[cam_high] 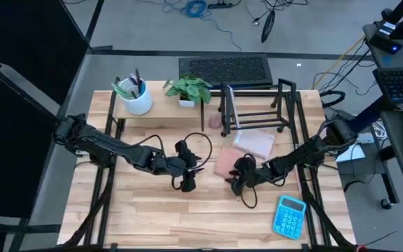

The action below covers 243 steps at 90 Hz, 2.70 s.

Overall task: Stock shelves
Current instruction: Put the pink notebook on the black bookshelf

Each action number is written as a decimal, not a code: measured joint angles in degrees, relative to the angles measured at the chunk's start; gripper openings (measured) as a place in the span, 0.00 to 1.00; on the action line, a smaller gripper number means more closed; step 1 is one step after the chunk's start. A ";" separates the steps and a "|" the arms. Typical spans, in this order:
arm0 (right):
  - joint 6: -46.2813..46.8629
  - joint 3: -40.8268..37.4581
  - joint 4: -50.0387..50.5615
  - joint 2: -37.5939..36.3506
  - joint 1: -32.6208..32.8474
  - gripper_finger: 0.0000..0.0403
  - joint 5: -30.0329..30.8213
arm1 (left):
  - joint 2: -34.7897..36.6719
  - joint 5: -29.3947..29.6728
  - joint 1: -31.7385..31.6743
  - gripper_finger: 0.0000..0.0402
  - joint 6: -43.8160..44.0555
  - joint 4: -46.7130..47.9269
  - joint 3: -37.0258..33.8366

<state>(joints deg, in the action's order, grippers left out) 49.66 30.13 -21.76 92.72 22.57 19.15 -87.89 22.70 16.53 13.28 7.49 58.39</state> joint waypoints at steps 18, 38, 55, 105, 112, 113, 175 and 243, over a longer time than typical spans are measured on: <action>-5.15 0.76 7.06 -8.36 3.10 0.48 -1.81 | -2.09 -1.54 0.92 0.43 2.30 0.08 0.02; -3.94 0.79 21.84 -13.76 6.23 0.48 -1.10 | -9.90 -2.65 2.14 0.43 2.86 -5.03 0.02; 0.26 0.81 27.12 -14.09 7.03 0.48 -1.09 | -15.26 0.40 3.76 0.43 -1.10 -9.23 0.02; 10.85 0.83 37.16 -15.56 1.31 0.48 4.71 | -17.68 -2.93 2.35 0.43 -22.25 -17.49 0.09; 10.85 0.83 36.83 -15.56 1.03 0.48 4.70 | -17.69 -2.99 2.32 0.43 -21.11 -18.79 0.09; 10.88 0.83 36.84 -15.56 1.07 0.48 4.68 | -17.67 -2.98 2.32 0.43 -20.29 -18.90 0.10; -12.18 0.87 26.08 -9.45 17.07 0.47 12.47 | -23.27 -9.00 -4.25 0.43 2.69 -18.32 0.09; -18.65 8.67 30.79 -4.37 20.02 0.42 4.27 | -26.40 -33.47 -1.39 0.43 6.10 -33.03 0.22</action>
<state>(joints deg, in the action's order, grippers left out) 31.01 38.79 9.03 88.36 42.59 23.42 -114.29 -10.77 15.15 19.38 -25.54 58.62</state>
